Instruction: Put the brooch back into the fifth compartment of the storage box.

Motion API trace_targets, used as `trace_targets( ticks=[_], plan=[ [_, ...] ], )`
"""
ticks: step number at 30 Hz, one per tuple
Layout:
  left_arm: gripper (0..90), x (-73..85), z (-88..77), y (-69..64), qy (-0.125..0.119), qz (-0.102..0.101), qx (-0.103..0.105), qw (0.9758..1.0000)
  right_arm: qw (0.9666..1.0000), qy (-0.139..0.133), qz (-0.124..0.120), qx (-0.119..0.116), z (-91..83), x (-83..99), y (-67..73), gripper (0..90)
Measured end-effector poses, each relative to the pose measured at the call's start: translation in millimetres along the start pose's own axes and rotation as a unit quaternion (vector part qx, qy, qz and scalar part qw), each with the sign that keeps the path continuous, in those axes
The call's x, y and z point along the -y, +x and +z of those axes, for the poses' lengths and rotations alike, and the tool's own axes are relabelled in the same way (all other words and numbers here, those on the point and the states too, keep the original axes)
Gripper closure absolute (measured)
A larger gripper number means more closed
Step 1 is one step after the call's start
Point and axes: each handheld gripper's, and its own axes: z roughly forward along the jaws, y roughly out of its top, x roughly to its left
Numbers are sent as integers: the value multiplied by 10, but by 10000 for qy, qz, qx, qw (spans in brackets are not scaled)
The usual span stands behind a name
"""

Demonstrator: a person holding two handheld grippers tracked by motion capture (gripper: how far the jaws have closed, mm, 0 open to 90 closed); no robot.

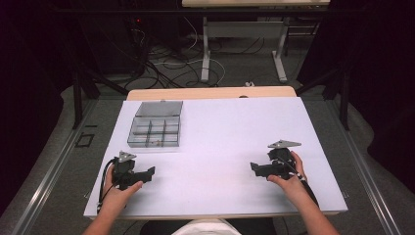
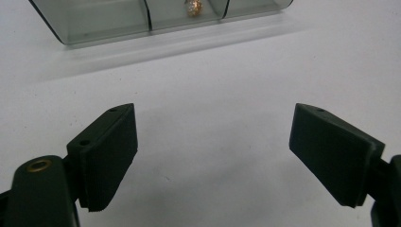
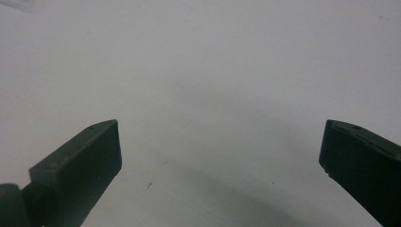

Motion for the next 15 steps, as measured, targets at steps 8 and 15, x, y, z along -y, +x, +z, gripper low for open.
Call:
trace_targets(
  ticks=[8, 15],
  plan=[
    [159, -3, 5, -5, 14, 6, 9, 10000, 10000, 0, 39, 6, 10, 2, -13, 0],
    [159, -17, 7, -9, -12, -5, 17, 10000, 9999, -14, 73, 66, 20, 18, -44, 0]
  ],
)
